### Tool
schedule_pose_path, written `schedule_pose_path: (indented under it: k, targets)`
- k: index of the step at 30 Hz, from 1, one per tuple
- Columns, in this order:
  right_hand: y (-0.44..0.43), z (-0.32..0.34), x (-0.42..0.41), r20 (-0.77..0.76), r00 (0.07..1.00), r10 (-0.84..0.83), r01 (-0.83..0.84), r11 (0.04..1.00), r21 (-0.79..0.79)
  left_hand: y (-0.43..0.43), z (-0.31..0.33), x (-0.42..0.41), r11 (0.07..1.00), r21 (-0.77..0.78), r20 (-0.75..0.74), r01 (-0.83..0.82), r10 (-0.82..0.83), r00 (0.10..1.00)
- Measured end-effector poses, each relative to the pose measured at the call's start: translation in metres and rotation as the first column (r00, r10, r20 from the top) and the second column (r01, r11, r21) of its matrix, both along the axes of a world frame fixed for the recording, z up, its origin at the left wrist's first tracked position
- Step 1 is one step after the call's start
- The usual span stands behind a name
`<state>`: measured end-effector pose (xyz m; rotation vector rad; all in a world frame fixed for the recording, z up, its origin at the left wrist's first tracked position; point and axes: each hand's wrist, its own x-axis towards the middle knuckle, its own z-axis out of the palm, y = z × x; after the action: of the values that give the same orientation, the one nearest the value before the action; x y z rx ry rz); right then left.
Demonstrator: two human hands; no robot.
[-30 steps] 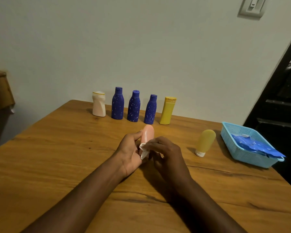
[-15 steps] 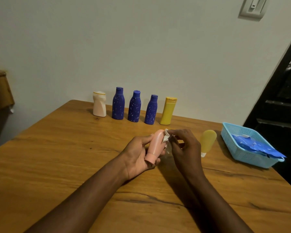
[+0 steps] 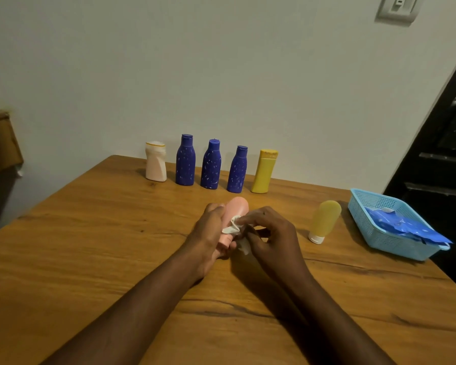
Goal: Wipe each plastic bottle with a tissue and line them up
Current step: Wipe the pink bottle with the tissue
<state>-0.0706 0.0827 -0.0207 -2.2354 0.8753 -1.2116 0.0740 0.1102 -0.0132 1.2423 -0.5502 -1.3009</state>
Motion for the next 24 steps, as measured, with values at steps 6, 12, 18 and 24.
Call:
schedule_pose_path:
  k: [6, 12, 18, 24]
  targets:
    - [-0.006, 0.000, -0.001, 0.192, 0.971, -0.143, 0.117, 0.984, 0.137, 0.001, 0.000, -0.005, 0.998, -0.050, 0.132, 0.035, -0.028, 0.991]
    - [-0.009, 0.004, -0.006, 0.352, 0.914, -0.200, 0.075, 0.938, 0.339, 0.005, 0.004, -0.009, 0.989, -0.088, 0.131, 0.118, -0.106, 0.986]
    - [-0.001, 0.009, -0.004, 0.398, 0.890, -0.224, -0.038, 0.833, 0.552, 0.003, 0.003, -0.008, 0.993, -0.098, 0.218, 0.063, -0.040, 0.975]
    - [0.006, 0.011, -0.003, 0.395, 0.898, -0.195, -0.074, 0.818, 0.571, 0.001, 0.002, -0.005, 0.995, -0.071, 0.194, 0.071, -0.056, 0.979]
